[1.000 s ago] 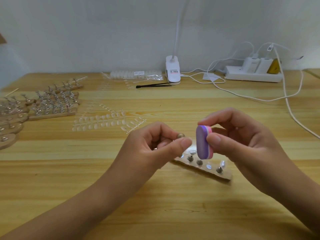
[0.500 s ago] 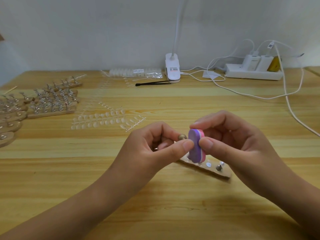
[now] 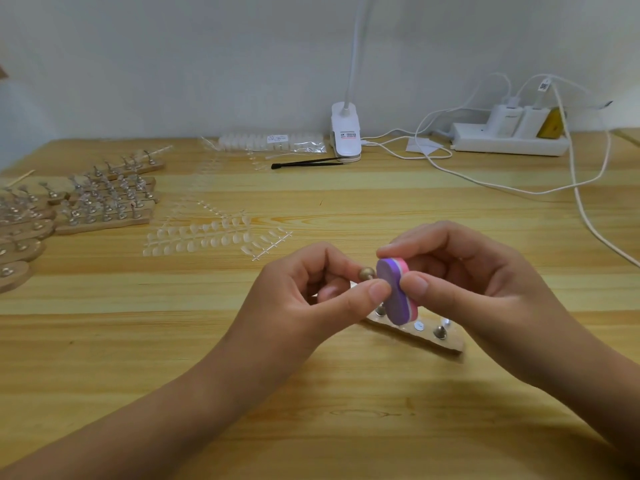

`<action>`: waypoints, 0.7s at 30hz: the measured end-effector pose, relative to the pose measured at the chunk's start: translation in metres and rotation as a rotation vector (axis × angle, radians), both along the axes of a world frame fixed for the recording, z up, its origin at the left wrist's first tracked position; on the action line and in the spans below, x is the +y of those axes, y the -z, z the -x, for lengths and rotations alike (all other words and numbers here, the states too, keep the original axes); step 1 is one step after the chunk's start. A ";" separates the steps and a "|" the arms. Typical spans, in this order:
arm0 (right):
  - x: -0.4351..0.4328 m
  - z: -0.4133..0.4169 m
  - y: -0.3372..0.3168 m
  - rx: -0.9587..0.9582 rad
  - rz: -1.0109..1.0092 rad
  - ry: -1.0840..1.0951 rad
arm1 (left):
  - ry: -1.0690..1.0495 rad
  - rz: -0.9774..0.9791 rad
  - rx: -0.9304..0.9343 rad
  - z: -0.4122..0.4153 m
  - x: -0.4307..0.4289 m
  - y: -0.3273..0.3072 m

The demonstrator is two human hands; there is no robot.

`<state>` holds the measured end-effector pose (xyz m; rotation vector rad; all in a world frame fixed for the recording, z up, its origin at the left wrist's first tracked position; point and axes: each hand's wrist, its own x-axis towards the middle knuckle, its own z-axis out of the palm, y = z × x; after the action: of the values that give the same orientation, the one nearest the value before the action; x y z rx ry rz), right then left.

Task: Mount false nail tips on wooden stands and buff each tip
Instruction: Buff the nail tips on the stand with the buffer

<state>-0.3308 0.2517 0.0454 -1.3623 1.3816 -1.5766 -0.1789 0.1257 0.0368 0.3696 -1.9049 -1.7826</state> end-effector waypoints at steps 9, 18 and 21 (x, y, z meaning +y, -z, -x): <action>0.002 0.001 0.000 0.002 0.026 -0.006 | -0.012 0.030 -0.001 -0.001 0.000 0.000; -0.002 0.008 -0.002 -0.209 0.033 0.009 | -0.017 0.337 -0.012 -0.007 0.009 -0.001; -0.004 0.019 -0.005 -0.367 0.007 -0.032 | -0.023 0.231 0.006 -0.006 0.005 0.001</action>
<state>-0.3494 0.2477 0.0505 -1.0279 1.1259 -1.7084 -0.1733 0.1307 0.0360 0.3013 -2.0661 -1.5254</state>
